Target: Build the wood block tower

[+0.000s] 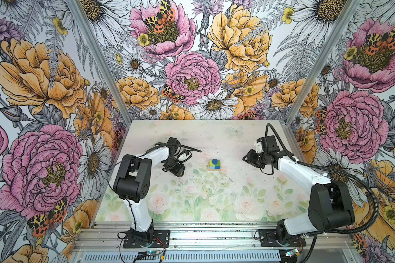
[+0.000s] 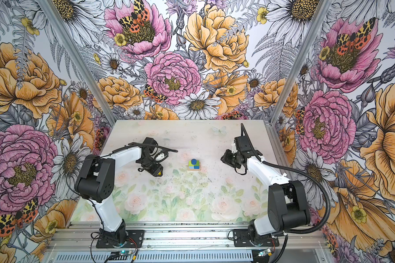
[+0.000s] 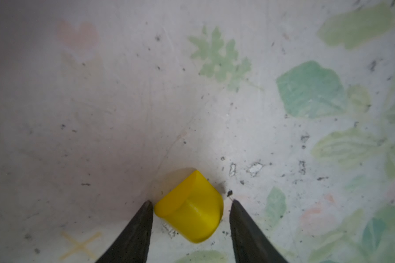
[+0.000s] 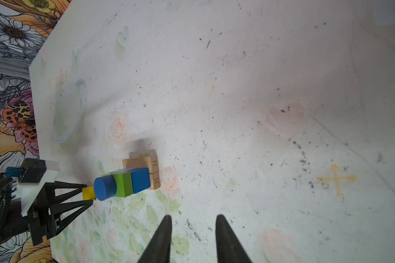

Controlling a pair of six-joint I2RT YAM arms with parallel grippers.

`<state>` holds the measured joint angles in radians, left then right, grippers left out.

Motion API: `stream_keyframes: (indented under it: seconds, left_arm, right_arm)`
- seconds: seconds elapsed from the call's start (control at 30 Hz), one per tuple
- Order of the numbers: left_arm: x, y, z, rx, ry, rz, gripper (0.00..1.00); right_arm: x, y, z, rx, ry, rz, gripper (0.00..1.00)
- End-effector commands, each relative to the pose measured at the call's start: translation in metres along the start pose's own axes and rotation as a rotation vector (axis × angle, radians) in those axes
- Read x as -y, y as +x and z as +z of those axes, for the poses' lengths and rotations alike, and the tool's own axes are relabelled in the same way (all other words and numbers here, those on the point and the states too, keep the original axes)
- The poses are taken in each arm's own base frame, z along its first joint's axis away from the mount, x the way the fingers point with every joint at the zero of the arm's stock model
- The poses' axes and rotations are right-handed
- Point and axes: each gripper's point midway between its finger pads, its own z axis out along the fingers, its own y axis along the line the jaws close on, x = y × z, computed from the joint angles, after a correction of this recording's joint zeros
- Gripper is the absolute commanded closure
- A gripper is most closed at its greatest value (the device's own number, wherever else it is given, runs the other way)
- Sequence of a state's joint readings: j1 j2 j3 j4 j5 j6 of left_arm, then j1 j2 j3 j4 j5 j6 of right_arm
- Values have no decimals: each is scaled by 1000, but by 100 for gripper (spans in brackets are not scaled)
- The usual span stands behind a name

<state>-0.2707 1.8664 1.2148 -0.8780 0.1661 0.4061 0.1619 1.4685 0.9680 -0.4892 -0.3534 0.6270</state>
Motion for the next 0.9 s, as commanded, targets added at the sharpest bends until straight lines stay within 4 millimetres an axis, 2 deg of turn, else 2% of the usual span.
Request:
stream_keyframes:
  seconds: [0.0,0.23,0.4,0.87]
  left_arm:
    - [9,7,8,-76,38,-69,45]
    - [24,16,13,-173,64,-142,49]
    - [26,18,14,-205,28,-221,50]
    - [30,-11,-10,-101,42,-430,48]
  right_arm:
    - [0,-3,-4,8,-7,-16,66]
    - [3,-1,-6,10,-3,-13,66]
    - [5,0,-6,10,-1,-10,66]
    - [6,2,-7,6,-3,-8,66]
